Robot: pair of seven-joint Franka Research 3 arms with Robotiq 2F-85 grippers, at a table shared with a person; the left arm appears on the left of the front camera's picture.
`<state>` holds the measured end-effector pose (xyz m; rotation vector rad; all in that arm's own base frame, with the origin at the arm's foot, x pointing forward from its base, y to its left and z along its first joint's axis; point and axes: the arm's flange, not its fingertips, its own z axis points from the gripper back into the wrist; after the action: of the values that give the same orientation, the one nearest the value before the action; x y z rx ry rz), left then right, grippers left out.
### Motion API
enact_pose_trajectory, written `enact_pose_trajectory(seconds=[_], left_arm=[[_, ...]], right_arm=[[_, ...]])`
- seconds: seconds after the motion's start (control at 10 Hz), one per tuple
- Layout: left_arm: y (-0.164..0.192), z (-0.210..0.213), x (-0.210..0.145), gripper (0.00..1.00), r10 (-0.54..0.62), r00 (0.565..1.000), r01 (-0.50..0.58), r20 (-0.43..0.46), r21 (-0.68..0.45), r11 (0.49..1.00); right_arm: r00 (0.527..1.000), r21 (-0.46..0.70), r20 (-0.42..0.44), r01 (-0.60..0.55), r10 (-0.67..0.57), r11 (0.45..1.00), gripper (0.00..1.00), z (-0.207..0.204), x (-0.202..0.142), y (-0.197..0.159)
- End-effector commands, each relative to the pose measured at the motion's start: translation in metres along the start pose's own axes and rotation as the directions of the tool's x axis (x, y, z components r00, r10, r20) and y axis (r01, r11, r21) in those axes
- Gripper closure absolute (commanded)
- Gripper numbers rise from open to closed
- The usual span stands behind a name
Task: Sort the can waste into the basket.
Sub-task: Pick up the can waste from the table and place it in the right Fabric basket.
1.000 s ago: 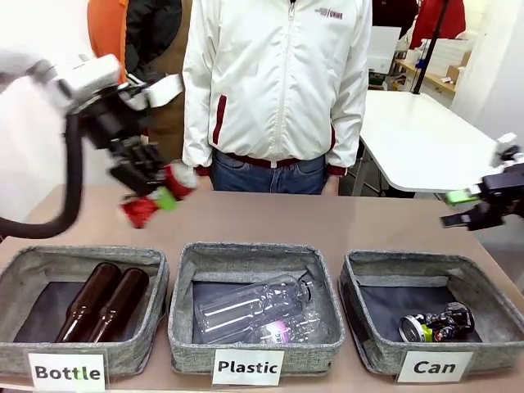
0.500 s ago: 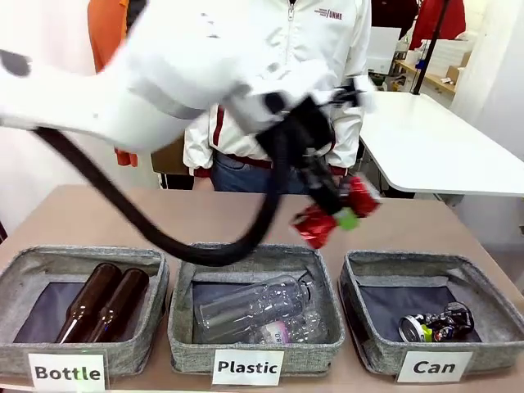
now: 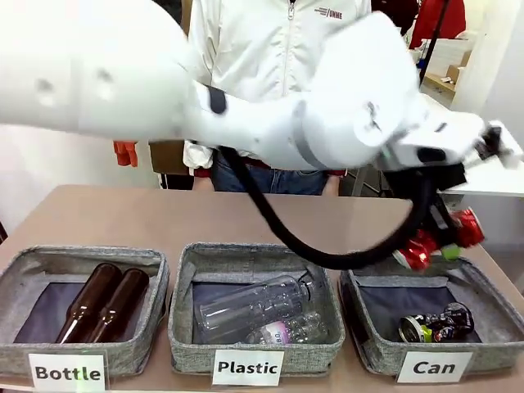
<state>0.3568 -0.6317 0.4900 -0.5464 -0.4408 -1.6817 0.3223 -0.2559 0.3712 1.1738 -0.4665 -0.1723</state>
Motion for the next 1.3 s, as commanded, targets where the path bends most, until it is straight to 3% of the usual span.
enact_pose_trajectory(seconds=[0.0, 0.1, 0.2, 0.4, 0.7, 0.8, 1.0, 1.2], left_arm=[[0.025, -0.026, 0.034, 0.74, -0.013, 0.999, 0.015, -0.040, 0.041, 0.999], [0.033, -0.038, 0.035, 0.74, -0.063, 0.995, 0.068, -0.078, 0.063, 0.996], [0.043, -0.052, 0.032, 0.74, -0.145, 0.969, 0.154, -0.199, 0.030, 0.988], [0.050, -0.063, 0.028, 0.74, -0.243, 0.945, 0.235, -0.218, -0.061, 0.970], [0.053, -0.072, 0.029, 0.74, -0.244, 0.944, 0.223, -0.220, -0.118, 0.968], [0.053, -0.074, 0.029, 0.29, -0.240, 0.946, 0.218, -0.219, -0.120, 0.969], [0.050, -0.076, 0.029, 0.00, -0.240, 0.945, 0.219, -0.223, -0.114, 0.969], [0.048, -0.075, 0.029, 0.00, -0.227, 0.947, 0.210, -0.228, -0.096, 0.973]], right_arm=[[1.000, -0.012, -0.011, -0.025, 0.025, 1.000, 0.00, -0.003, 0.005, 0.017], [1.000, -0.012, -0.011, -0.025, 0.025, 1.000, 0.00, -0.003, 0.005, 0.017], [1.000, -0.012, -0.011, -0.025, 0.025, 1.000, 0.00, -0.003, 0.005, 0.017], [1.000, -0.012, -0.011, -0.025, 0.025, 1.000, 0.00, -0.003, 0.005, 0.017], [1.000, -0.012, -0.011, -0.025, 0.025, 1.000, 0.00, -0.003, 0.005, 0.017], [1.000, -0.012, -0.011, -0.025, 0.025, 1.000, 0.00, -0.003, 0.005, 0.017], [1.000, -0.012, -0.011, -0.025, 0.025, 1.000, 0.00, -0.003, 0.005, 0.017], [1.000, -0.012, -0.011, -0.025, 0.025, 1.000, 0.00, -0.003, 0.005, 0.017]])
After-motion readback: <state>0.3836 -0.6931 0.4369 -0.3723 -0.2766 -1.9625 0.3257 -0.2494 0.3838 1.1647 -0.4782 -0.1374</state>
